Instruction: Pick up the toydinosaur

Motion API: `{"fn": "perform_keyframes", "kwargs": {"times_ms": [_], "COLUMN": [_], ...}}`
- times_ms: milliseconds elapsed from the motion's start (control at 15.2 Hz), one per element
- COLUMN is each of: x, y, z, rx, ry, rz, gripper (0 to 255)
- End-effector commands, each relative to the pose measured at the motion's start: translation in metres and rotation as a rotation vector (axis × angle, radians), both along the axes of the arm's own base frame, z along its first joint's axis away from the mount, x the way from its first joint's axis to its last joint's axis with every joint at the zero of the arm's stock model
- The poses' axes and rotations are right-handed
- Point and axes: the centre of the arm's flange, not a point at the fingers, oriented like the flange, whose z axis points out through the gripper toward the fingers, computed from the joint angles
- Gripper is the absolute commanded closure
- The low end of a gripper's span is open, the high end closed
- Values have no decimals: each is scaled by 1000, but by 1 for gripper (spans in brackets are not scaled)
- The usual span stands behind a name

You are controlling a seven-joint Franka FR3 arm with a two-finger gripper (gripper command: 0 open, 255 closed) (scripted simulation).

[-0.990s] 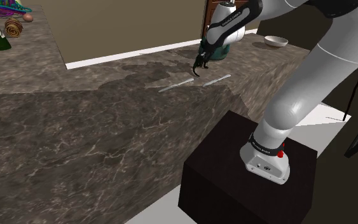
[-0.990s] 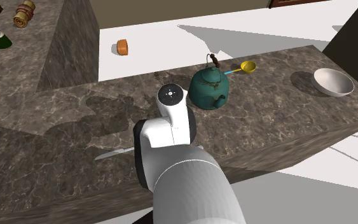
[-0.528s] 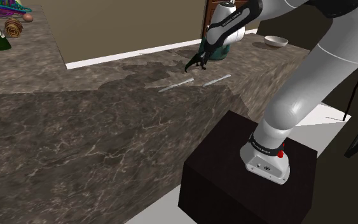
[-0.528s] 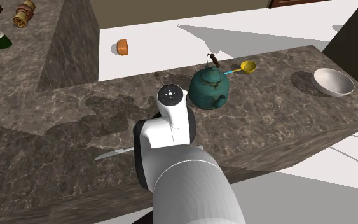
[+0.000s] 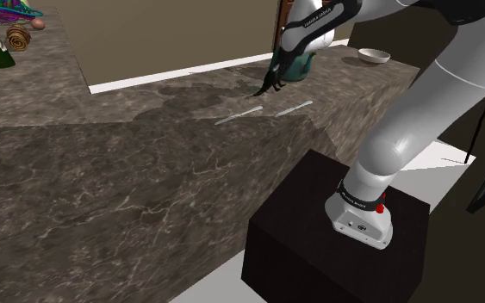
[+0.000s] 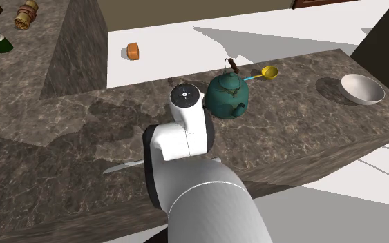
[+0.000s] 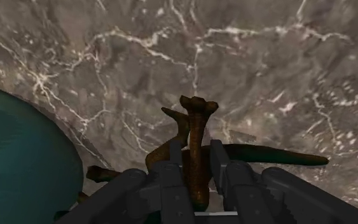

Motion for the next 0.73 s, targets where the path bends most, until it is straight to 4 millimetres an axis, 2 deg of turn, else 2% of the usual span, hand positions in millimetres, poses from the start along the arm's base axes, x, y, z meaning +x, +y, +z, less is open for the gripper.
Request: {"fn": "perform_keyframes", "kwargs": {"times_ms": [0,528,660], "x": [0,0,0], "y": [0,0,0], "z": [10,52,53], "rx": [0,0,0], "ry": [0,0,0], "rz": [0,0,0], "gripper": [255,255,255]}}
